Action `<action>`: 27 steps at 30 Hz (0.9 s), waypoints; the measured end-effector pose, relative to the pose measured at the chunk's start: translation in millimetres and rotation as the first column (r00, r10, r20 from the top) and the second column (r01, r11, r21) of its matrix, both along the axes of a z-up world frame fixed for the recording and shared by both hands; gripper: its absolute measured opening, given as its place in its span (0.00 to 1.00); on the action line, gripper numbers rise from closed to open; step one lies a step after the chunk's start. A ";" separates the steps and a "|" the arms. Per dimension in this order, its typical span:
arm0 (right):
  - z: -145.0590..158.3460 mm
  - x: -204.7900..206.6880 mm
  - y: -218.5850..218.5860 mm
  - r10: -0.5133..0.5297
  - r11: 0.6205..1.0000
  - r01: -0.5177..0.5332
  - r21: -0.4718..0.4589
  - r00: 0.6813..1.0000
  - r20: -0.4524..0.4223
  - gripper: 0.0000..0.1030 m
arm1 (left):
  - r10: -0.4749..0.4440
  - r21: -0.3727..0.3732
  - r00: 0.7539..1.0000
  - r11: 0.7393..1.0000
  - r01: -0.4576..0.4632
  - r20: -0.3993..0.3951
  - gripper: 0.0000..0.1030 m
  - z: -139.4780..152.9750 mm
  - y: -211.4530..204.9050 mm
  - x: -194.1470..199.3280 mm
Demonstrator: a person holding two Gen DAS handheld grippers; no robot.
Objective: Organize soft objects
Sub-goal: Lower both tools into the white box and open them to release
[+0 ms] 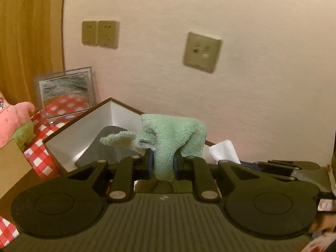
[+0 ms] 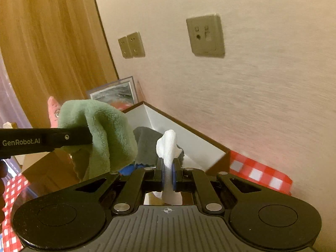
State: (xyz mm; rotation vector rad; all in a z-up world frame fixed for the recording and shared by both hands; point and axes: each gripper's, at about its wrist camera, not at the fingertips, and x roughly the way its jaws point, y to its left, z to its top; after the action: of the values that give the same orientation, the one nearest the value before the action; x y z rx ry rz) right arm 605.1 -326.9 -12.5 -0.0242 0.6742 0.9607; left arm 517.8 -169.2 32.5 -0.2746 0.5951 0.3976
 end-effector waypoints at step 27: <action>-22.3 12.4 16.2 -0.049 0.999 0.049 -0.022 0.999 -0.009 0.58 | 0.036 -0.033 0.983 0.999 -0.043 -0.179 0.42 -36.3 44.0 31.1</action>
State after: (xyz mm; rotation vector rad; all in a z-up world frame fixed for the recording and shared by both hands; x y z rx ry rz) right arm 617.6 -310.7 -34.9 -0.0219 0.6912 0.9067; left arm 548.9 -125.2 -3.8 -0.2885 0.7741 0.4525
